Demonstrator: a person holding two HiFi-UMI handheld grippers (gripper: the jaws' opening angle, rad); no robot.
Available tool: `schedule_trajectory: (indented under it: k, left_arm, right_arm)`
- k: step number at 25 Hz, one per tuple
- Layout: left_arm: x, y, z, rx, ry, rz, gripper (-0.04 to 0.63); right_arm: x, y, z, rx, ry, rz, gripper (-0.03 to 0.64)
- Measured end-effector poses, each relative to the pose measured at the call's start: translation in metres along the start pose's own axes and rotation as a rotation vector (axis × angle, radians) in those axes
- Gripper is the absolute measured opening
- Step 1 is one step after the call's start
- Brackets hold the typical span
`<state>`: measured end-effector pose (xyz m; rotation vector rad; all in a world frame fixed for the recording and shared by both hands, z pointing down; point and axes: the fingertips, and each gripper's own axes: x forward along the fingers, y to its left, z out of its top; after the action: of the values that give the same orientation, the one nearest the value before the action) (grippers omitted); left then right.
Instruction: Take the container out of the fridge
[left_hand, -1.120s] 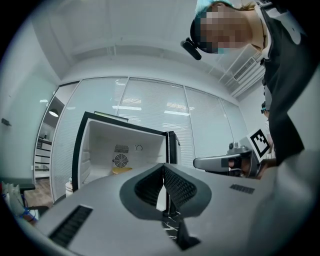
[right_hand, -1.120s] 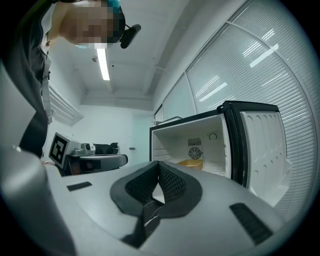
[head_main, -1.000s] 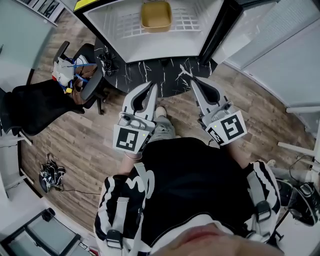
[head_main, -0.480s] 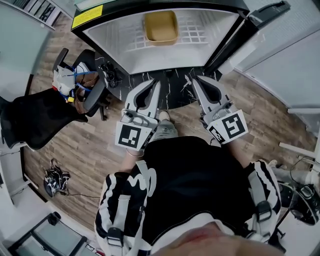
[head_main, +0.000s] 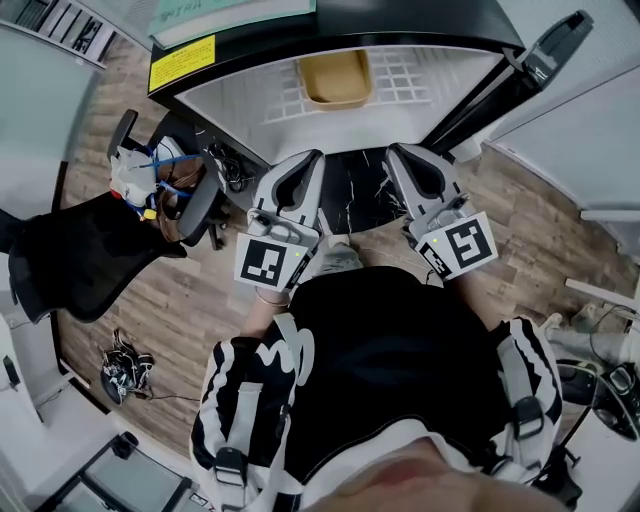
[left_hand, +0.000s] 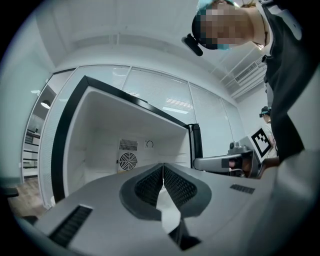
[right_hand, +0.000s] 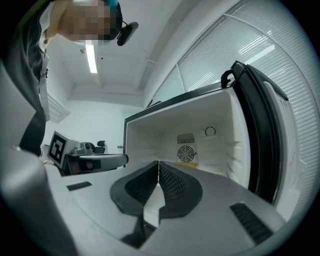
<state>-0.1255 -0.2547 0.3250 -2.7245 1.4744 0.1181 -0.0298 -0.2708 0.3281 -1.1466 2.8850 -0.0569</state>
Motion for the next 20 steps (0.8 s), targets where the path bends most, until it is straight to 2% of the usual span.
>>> schedule_trajectory:
  k: [7, 12, 20]
  left_arm:
    - [0.014, 0.028, -0.009, -0.002, 0.036, -0.034, 0.009]
    - [0.026, 0.033, -0.008, -0.005, 0.030, -0.067, 0.010]
    - [0.036, 0.032, -0.006, 0.015, 0.026, -0.043, 0.011]
  right_arm:
    - [0.029, -0.007, 0.002, -0.001, -0.014, -0.029, 0.012]
    - [0.038, -0.014, -0.002, -0.006, -0.005, -0.043, 0.012]
    - [0.043, -0.024, -0.001, -0.021, 0.017, 0.009, 0.012]
